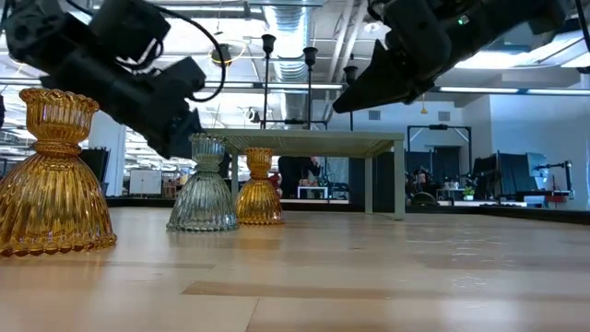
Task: Pick & Place candle stick holders
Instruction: Adjust the shelf and the transparent candle holder, then put the brown glass candle holder on the shelf
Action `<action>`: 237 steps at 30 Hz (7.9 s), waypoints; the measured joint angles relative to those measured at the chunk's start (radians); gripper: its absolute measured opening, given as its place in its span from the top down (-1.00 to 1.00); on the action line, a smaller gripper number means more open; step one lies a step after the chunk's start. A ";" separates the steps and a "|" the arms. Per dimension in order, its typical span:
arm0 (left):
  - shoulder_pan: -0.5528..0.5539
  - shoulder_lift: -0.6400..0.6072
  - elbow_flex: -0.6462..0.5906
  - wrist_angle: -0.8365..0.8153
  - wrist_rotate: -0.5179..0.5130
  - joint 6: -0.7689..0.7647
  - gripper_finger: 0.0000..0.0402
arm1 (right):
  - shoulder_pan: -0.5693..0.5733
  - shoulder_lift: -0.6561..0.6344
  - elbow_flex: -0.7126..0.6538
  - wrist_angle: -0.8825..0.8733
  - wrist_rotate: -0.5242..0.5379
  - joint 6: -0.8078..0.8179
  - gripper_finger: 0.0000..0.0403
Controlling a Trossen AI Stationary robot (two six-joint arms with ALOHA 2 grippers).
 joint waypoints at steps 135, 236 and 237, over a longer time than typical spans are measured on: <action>0.044 0.215 0.247 -0.062 -0.522 -0.072 0.99 | 0.013 -0.015 -0.001 -0.122 0.030 0.009 1.00; -0.013 0.344 0.274 0.093 -0.021 0.008 0.99 | 0.059 -0.016 -0.001 -0.203 0.031 0.035 1.00; -0.009 0.361 0.285 0.098 -0.021 0.008 0.99 | 0.059 -0.016 -0.001 -0.207 0.031 0.035 1.00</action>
